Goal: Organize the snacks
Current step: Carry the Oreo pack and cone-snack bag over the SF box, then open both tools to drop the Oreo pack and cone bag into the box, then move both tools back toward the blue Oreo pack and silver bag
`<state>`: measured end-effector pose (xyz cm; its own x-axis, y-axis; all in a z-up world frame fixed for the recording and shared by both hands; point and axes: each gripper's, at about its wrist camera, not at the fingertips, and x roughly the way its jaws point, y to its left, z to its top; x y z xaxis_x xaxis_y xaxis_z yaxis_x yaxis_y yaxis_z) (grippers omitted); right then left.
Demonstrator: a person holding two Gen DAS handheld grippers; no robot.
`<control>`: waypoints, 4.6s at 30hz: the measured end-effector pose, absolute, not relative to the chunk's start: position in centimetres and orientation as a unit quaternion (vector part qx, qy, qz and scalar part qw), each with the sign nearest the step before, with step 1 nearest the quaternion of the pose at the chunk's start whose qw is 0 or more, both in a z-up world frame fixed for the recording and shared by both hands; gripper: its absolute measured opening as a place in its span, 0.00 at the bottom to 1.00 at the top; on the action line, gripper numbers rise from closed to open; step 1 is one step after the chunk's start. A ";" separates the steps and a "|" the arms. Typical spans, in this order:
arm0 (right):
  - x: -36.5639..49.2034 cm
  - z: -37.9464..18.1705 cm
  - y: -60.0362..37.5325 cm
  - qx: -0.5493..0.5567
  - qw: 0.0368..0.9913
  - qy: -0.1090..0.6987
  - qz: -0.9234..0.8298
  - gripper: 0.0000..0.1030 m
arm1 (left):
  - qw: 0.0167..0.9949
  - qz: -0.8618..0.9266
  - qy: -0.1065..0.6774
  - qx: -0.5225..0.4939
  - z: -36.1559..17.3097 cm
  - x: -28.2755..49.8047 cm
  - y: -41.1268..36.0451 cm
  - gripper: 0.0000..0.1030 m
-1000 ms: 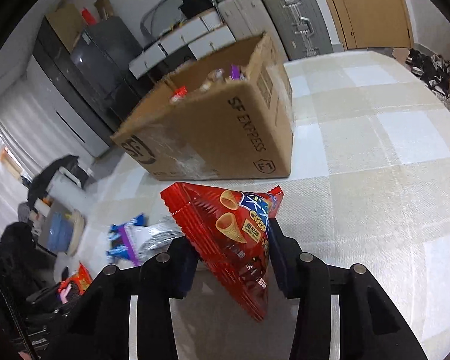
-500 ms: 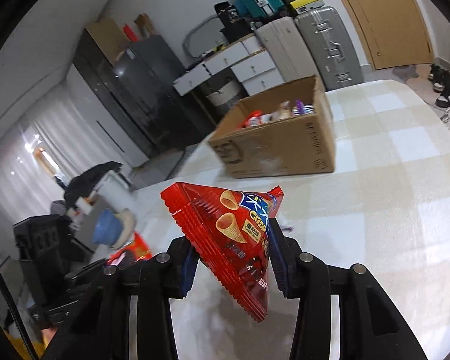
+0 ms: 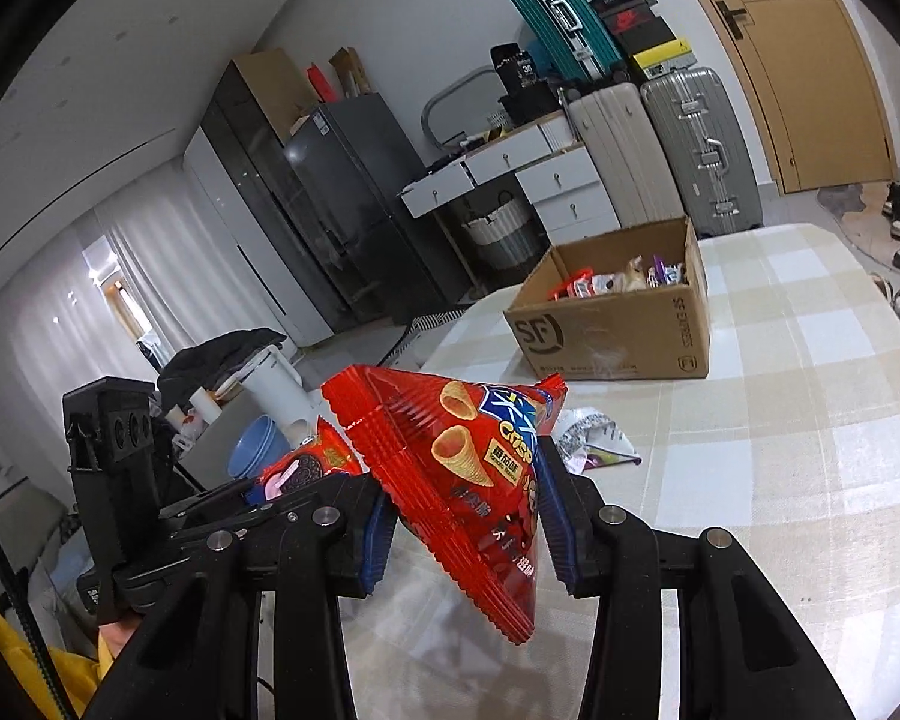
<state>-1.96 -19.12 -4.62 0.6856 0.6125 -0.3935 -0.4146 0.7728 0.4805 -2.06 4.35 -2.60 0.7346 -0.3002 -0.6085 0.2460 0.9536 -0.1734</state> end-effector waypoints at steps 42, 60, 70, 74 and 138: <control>22.6 1.4 -20.8 0.143 0.925 0.256 0.244 0.42 | 0.908 -0.164 0.386 -0.012 3.4 29.0 -1.4 0.41; 30.9 -4.0 -21.9 0.166 0.911 0.311 0.215 0.42 | 0.874 -0.182 0.449 -0.031 -4.3 41.6 -4.6 0.41; 31.0 -4.6 -21.5 0.161 0.912 0.315 0.207 0.42 | 0.875 -0.185 0.446 -0.039 -5.3 42.8 -4.0 0.50; 31.0 -4.8 -21.1 0.161 0.910 0.320 0.208 0.42 | 0.881 -0.183 0.434 -0.037 -4.8 41.5 -3.2 0.66; -4.4 -2.4 -16.0 0.044 0.963 0.185 0.189 0.99 | 0.954 -0.026 0.295 -0.037 1.6 -3.9 6.2 0.99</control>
